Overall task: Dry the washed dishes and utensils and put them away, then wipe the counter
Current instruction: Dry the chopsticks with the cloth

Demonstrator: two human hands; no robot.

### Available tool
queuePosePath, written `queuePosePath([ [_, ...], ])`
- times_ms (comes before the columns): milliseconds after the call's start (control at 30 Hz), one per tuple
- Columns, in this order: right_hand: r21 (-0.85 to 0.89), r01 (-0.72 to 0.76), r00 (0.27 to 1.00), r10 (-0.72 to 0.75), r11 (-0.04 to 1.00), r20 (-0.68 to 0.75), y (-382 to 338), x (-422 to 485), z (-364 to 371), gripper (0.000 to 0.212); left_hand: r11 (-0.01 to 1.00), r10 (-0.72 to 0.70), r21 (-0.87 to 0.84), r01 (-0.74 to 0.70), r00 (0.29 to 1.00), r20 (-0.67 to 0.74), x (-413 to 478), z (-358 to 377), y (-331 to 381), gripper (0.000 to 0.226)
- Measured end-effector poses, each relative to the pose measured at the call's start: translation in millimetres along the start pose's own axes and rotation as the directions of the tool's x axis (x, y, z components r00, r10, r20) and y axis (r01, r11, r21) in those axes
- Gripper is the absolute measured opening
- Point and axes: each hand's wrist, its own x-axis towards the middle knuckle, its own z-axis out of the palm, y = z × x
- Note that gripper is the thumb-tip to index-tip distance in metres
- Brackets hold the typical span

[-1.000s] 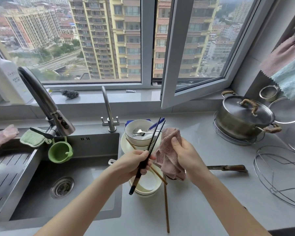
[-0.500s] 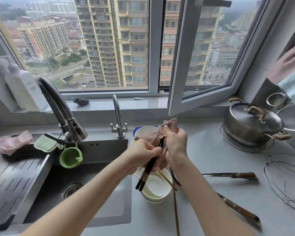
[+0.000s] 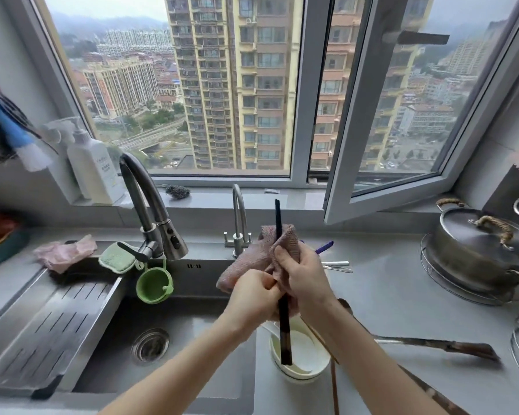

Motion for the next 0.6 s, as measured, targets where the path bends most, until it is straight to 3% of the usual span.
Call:
queuePosePath([
  [100, -0.066, 0.048, 0.998, -0.045, 0.997, 0.045, -8.4, 6.2, 6.1, 0.013, 0.972, -0.085, 0.225, 0.06, 0.991, 0.104, -11.9, -28.0, 5.7, 0.031],
  [133, -0.109, 0.058, 0.995, -0.049, 0.992, 0.082, -12.3, 7.0, 6.5, 0.013, 0.962, -0.079, 0.269, 0.056, 0.994, 0.074, -16.6, -44.0, 9.2, 0.033],
  [233, -0.184, 0.037, 0.956, 0.02, 0.982, 0.294, -24.5, 5.7, 16.1, 0.014, 0.959, 0.123, 0.279, -0.05, 0.96, -0.252, -21.1, -95.6, 20.5, 0.037],
  [333, -0.254, 0.046, 0.874, 0.084, 0.966, 0.479, -36.4, 1.9, 46.2, 0.007, 0.969, 0.245, 0.114, -0.22, 0.918, -0.31, -21.4, -127.0, 26.0, 0.037],
  [433, -0.278, 0.091, 0.829, 0.082, 0.956, 0.553, -50.3, 5.4, 85.5, 0.013, 0.934, 0.28, -0.094, -0.343, 0.872, -0.401, -22.2, -149.0, 27.0, 0.028],
  [600, -0.394, 0.17, 0.789, 0.115, 0.903, 0.604, -58.1, 30.4, 162.8, 0.013, 0.876, 0.233, -0.234, -0.422, 0.795, -0.56, -18.9, -227.2, 21.4, 0.027],
])
